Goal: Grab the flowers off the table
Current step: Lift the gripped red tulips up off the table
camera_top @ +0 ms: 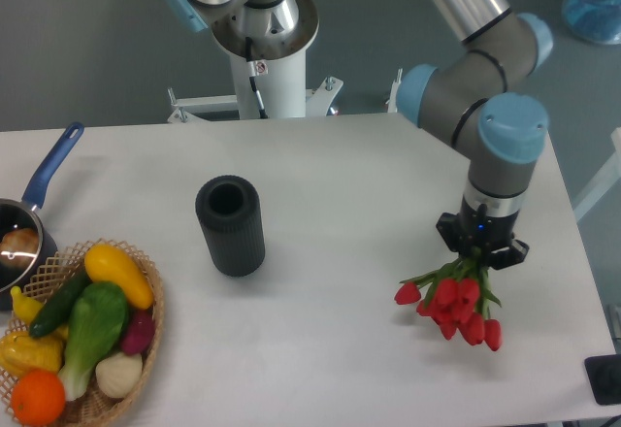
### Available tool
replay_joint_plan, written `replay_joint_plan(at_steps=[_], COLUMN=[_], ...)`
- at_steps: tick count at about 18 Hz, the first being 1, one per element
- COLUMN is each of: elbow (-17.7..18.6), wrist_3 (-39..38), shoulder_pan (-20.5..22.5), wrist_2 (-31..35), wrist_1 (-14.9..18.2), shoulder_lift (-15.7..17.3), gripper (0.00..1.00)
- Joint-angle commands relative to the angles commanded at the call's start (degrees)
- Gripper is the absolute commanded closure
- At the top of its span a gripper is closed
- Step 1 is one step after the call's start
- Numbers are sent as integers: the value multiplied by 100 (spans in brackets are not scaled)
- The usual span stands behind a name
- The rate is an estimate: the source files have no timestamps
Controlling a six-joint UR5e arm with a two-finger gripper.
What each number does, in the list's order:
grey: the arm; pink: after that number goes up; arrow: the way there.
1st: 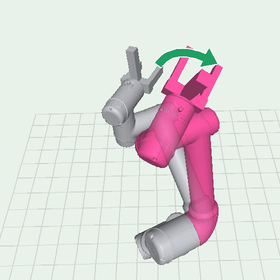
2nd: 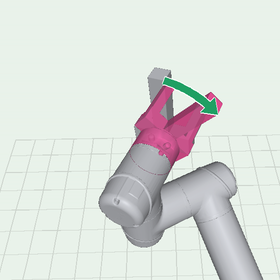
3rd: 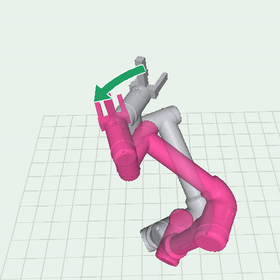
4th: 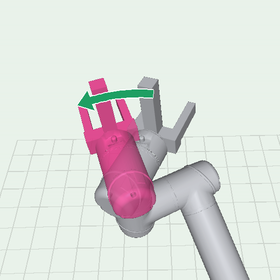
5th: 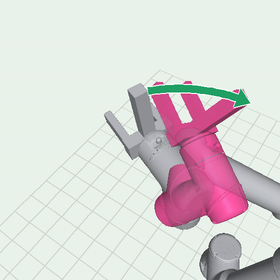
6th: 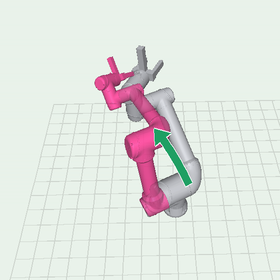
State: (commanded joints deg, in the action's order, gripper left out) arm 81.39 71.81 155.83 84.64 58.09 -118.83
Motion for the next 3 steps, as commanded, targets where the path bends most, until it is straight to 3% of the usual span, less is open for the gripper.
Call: replay_joint_plan(at_steps=[3], elbow=[-97], wrist_3=[0], shoulder_pan=[26], wrist_2=[-9], wrist_1=[53], shoulder_lift=[9], gripper=[100])
